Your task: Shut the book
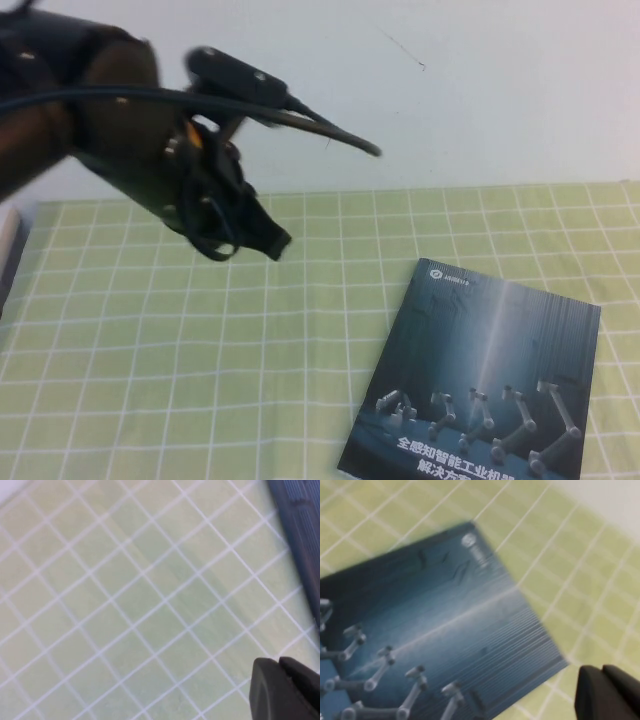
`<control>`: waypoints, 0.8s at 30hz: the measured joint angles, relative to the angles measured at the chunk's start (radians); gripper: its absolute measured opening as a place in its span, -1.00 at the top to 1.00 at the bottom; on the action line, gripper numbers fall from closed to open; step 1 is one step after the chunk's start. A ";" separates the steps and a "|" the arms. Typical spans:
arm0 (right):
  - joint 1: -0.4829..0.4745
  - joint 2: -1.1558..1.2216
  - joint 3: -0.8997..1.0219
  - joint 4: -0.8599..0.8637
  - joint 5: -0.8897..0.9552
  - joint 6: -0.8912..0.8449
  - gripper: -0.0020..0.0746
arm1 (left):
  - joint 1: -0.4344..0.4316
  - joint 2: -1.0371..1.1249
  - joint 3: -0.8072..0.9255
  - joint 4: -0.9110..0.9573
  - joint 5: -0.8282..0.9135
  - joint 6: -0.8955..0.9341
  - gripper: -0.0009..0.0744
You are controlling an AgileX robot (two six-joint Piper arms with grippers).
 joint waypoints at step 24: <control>-0.038 -0.714 0.276 -0.358 0.312 0.361 0.95 | 0.017 -0.792 0.958 -0.020 -0.832 -0.039 0.99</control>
